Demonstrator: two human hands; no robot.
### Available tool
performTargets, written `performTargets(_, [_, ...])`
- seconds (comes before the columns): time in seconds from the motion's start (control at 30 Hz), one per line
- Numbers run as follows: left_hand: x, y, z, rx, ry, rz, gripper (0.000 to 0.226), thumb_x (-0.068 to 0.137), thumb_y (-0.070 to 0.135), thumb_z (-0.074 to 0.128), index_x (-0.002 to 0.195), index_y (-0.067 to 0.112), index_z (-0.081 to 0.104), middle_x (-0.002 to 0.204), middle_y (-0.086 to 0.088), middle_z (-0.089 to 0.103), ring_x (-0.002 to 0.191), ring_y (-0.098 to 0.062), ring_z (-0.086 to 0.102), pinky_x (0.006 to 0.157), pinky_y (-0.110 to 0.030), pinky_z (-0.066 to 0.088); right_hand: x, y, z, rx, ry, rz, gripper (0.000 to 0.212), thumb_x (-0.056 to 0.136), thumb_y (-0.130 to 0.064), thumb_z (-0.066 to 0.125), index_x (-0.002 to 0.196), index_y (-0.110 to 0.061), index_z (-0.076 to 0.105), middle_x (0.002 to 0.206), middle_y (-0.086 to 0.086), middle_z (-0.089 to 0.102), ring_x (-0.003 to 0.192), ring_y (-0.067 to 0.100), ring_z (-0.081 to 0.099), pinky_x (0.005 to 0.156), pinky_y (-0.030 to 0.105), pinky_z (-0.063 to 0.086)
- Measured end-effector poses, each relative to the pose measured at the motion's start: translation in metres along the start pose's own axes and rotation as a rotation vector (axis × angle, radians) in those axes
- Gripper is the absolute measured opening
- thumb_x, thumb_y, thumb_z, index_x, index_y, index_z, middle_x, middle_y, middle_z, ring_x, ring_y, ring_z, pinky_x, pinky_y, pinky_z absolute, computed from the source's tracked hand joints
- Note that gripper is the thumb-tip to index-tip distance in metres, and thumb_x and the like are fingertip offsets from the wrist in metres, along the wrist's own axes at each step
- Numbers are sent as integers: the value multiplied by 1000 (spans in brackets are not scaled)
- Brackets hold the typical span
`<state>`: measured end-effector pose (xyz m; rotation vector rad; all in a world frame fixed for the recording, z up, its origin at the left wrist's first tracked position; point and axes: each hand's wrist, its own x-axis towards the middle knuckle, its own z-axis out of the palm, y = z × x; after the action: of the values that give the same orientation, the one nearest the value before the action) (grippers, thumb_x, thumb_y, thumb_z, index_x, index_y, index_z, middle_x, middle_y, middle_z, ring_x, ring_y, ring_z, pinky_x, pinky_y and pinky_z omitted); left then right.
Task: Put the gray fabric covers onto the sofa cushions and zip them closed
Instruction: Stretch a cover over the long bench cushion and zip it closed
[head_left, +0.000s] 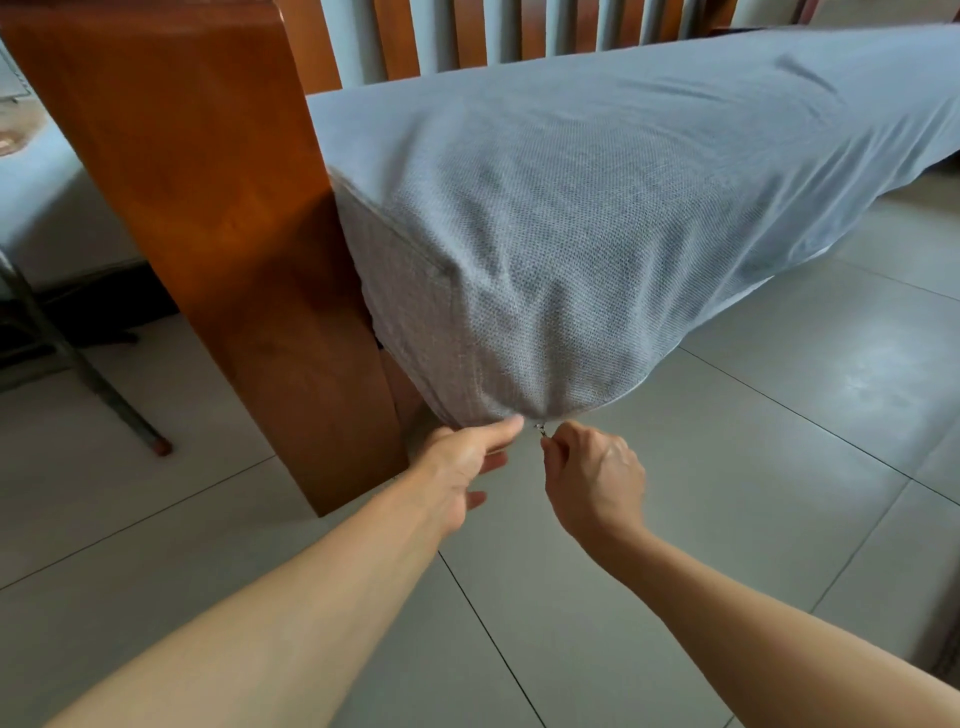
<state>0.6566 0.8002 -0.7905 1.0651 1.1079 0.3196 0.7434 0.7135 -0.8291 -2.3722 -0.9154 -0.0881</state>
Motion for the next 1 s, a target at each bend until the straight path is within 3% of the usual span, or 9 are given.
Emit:
performTargets(0.13, [6,7,15,-128,136,-44,19,81,19,74,91,19,58,90,7,62,71,-6,58,62,-27,36,6,9,1,-44,11,-54,27,93,-29,51,75,-10,58,85,11,66,78,36,61,59,30,30])
performTargets(0.27, [7,15,16,-91,207,-38,21,82,11,71,77,19,52,71,9,57,57,-5,53,54,-26,31,37,29,-12,-147,26,40,26,95,-31,47,90,-12,64,99,10,66,91,33,62,65,32,36])
performTargets(0.4, [4,20,18,-43,241,-67,20,82,8,70,76,17,53,69,7,57,55,-6,52,51,-26,31,73,51,-26,-169,37,206,29,96,-31,46,103,-11,66,107,16,64,99,35,60,77,34,44])
performTargets(0.67, [2,19,19,-32,285,-65,21,81,8,71,75,15,53,69,5,57,56,-6,53,51,-26,32,109,64,-30,9,100,482,27,95,-28,51,97,-7,68,100,20,63,95,39,61,81,41,47])
performTargets(0.77, [-3,18,19,-29,296,-42,20,79,13,74,77,16,54,71,6,58,57,-6,54,50,-26,33,102,61,-27,90,37,449,31,96,-30,48,113,-7,60,115,20,58,106,39,55,88,42,43])
performTargets(0.87, [-7,17,19,-24,290,-39,19,81,16,74,76,17,55,73,6,59,57,-7,54,51,-25,34,86,58,-26,173,-64,337,55,93,-32,53,138,-7,34,134,20,40,122,38,43,100,43,34])
performTargets(1.0, [-20,19,30,37,202,-151,13,95,31,52,88,20,51,76,1,63,57,-12,54,58,-25,34,70,47,-33,139,-97,190,60,88,-30,61,137,-10,33,133,14,38,123,33,42,98,40,35])
